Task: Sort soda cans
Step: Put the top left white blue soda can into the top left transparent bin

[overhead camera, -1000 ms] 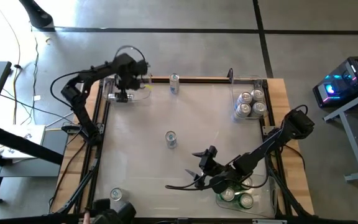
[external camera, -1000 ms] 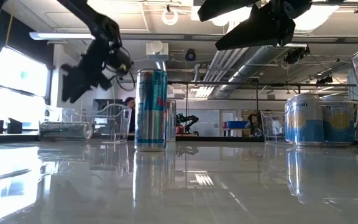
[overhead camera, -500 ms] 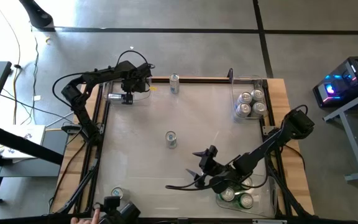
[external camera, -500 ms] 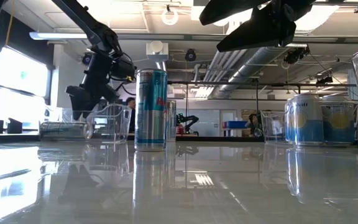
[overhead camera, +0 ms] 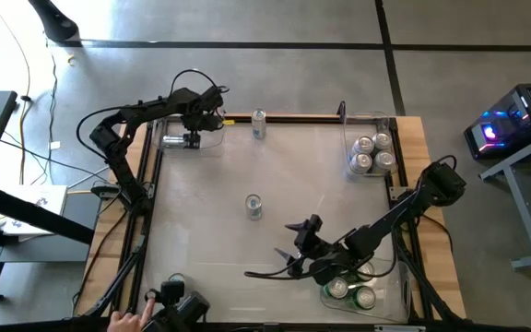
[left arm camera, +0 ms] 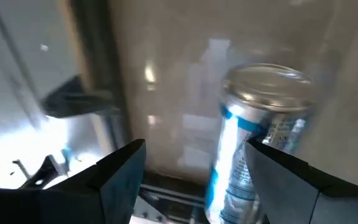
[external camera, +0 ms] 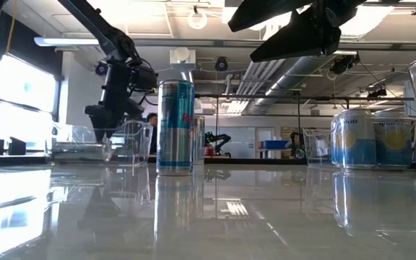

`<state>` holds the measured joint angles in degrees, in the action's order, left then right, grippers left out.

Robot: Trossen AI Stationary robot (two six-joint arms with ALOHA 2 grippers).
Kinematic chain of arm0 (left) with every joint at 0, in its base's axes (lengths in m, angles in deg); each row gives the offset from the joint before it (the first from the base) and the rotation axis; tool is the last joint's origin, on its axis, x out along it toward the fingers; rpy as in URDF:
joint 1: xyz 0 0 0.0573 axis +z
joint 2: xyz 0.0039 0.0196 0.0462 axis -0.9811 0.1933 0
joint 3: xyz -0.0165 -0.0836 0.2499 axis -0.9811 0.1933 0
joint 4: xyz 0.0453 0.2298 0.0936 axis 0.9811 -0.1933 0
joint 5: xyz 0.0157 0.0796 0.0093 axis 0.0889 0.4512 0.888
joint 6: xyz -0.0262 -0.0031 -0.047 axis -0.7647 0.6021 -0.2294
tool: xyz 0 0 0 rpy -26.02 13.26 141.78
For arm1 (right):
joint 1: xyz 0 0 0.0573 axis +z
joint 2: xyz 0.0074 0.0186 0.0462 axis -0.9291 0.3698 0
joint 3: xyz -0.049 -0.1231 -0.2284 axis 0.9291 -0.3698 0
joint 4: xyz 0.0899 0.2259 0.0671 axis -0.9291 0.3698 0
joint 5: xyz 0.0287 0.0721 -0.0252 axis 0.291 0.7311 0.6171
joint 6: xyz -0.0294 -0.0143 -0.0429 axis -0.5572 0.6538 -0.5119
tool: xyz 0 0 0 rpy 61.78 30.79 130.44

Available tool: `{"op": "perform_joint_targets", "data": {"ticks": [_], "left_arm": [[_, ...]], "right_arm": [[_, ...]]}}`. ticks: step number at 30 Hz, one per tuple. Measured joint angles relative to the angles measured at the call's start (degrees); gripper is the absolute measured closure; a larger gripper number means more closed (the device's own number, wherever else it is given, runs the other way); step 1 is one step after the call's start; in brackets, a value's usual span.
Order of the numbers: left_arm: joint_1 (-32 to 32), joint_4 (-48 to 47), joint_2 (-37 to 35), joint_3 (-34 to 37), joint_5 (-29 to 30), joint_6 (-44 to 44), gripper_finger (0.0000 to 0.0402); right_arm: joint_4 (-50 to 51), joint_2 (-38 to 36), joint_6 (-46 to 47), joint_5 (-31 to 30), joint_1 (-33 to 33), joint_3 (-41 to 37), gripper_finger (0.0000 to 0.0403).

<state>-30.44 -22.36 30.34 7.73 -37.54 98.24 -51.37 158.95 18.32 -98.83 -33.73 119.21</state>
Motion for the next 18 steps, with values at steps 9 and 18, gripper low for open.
{"op": "perform_joint_targets", "data": {"ticks": [9, 18], "left_arm": [[-0.05, 2.26, -1.86, -0.90, 0.30, 0.93, 0.0133], [1.87, 2.25, -2.27, -0.90, -1.94, 4.33, 0.0133]], "right_arm": [[0.11, 0.00, 0.01, 0.11, -0.59, 0.01, 0.0049], [0.13, 0.00, 0.15, 0.13, -0.57, -0.01, 0.0049]]}}
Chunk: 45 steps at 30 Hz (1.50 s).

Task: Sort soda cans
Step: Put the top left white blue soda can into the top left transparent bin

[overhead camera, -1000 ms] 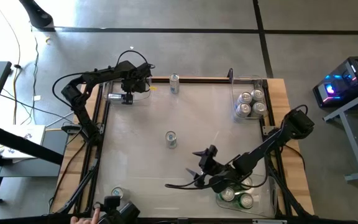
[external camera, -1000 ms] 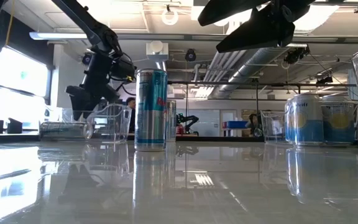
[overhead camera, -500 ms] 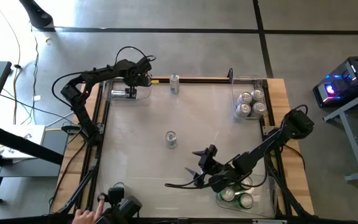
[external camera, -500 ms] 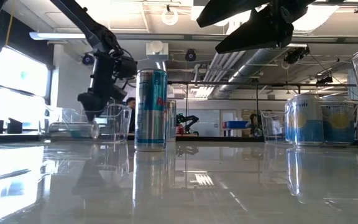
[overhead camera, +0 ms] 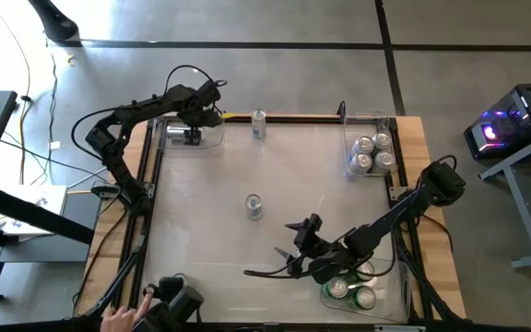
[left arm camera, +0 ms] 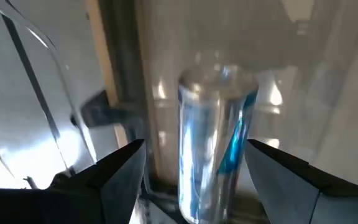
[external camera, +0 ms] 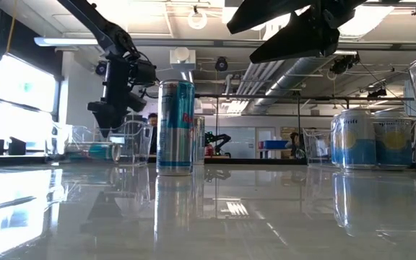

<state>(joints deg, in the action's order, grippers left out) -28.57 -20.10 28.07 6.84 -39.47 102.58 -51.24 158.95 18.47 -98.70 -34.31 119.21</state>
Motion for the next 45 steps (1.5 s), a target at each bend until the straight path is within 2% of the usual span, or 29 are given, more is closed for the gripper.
{"op": "perform_joint_targets", "data": {"ticks": [6, 16, 27, 35, 39, 41, 43, 45], "left_arm": [[1.19, 2.93, 0.13, 0.00, -1.48, 0.18, 0.0133], [0.65, -0.39, 0.13, 0.00, -4.54, -3.32, 0.0133], [1.07, 1.63, 0.57, 0.00, -4.37, -5.80, 0.0121], [0.66, 0.92, 0.57, 0.00, -7.31, -6.27, 0.0120], [0.54, -0.66, 0.57, 0.00, -12.96, -6.39, 0.0120], [0.52, -0.71, 0.57, 0.00, -13.93, -6.36, 0.0120], [0.37, -0.79, 0.57, 0.00, -12.74, -6.26, 0.0122], [0.10, -0.77, 0.57, 0.00, -8.89, -6.26, 0.0126]], "right_arm": [[0.00, 0.00, 0.57, -0.02, -0.01, 0.01, 0.0049], [0.00, 0.00, 0.98, 0.06, -1.02, 0.01, 0.0049], [0.00, 0.00, 0.96, 1.86, -1.13, 0.01, 0.0049], [0.00, 0.00, 0.94, 1.86, -1.13, 0.01, 0.0049], [0.00, 0.00, 0.91, 1.86, -1.13, 0.01, 0.0049], [0.02, 0.00, 0.91, 1.86, -1.13, 0.01, 0.0049], [0.02, 0.00, 0.91, 1.86, -1.13, 0.01, 0.0049], [0.02, 0.00, 0.93, 1.86, -1.13, 0.01, 0.0049]]}}
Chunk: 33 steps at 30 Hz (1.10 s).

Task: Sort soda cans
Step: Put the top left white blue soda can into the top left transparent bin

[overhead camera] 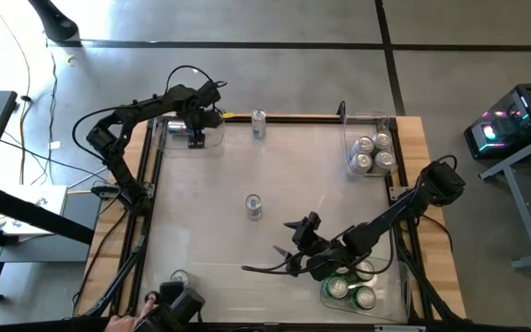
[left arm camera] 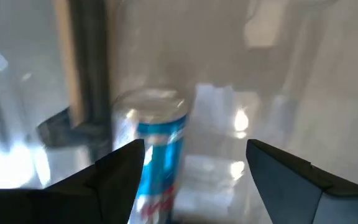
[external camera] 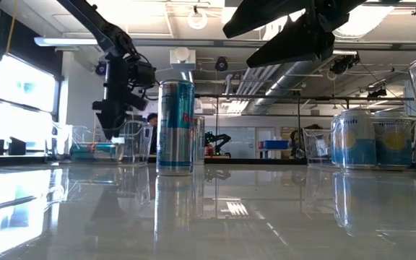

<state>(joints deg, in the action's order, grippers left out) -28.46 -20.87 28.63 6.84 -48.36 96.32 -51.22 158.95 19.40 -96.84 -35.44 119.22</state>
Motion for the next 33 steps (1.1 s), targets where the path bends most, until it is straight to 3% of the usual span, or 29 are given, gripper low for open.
{"op": "perform_joint_targets", "data": {"ticks": [3, 12, 19, 22, 33], "left_arm": [[-0.37, -0.12, -0.23, 0.02, 3.78, 0.02, 0.0135], [0.76, 3.31, -4.44, -0.01, 4.01, -0.87, 0.0151], [2.85, 5.75, -0.08, 0.00, 5.50, -4.40, 0.0159], [2.86, 7.58, 0.74, 0.11, 8.14, -6.52, 0.0177], [3.08, 5.60, 0.70, 1.58, 5.02, -11.17, 0.0270]], "right_arm": [[0.02, 0.00, -0.03, 0.00, 0.00, 0.00, 0.0049], [0.44, 0.00, -0.01, 0.04, -0.16, 0.00, 0.0049], [0.46, 0.00, -0.01, 0.06, -0.18, 0.00, 0.0049], [0.49, 0.00, -0.02, 0.04, -0.17, 0.00, 0.0049], [0.66, 0.00, -0.02, 0.04, -0.42, 0.00, 0.0049]]}}
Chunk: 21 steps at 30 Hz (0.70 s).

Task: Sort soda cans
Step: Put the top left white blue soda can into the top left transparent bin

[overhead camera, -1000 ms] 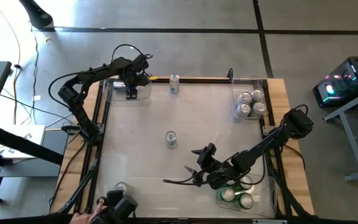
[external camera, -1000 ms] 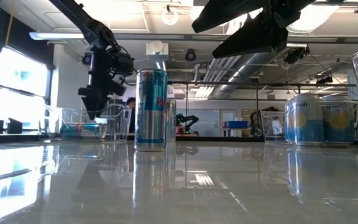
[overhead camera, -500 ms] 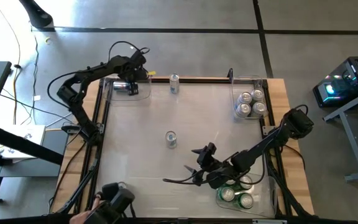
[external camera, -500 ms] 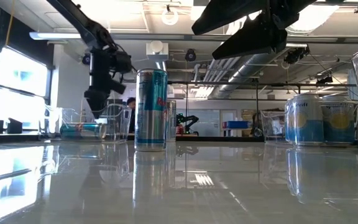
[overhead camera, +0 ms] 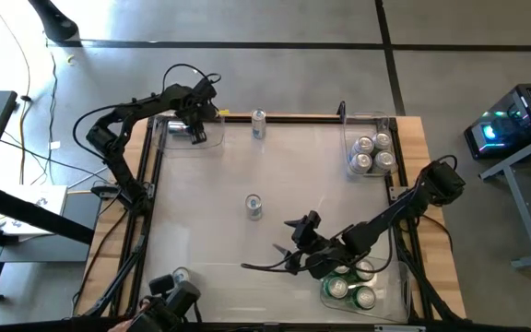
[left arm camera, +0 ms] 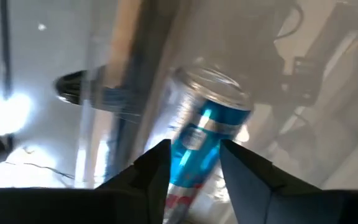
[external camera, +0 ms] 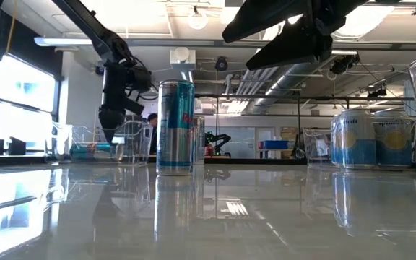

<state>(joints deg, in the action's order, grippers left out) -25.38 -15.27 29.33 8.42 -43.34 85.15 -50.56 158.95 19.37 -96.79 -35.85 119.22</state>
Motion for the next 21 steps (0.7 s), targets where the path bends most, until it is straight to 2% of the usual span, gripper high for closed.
{"op": "perform_joint_targets", "data": {"ticks": [7, 14, 19, 21], "left_arm": [[-1.81, -0.45, -0.24, 1.06, -1.86, -1.53, 0.0308], [-4.84, -1.96, -5.05, 1.06, -5.41, -3.49, 0.0322], [-3.10, 0.03, -4.74, 1.04, 2.04, -8.13, 0.0328], [-2.01, -0.05, -3.59, 1.06, 2.91, -9.92, 0.0332]], "right_arm": [[-0.02, 0.00, 0.01, 0.00, 0.00, -0.01, 0.0049], [0.15, 0.00, 0.01, 0.00, 0.00, 0.00, 0.0049], [0.17, 0.00, 0.01, 0.00, 0.00, 0.00, 0.0049], [0.17, 0.00, 0.01, 0.00, 0.00, 0.00, 0.0049]]}}
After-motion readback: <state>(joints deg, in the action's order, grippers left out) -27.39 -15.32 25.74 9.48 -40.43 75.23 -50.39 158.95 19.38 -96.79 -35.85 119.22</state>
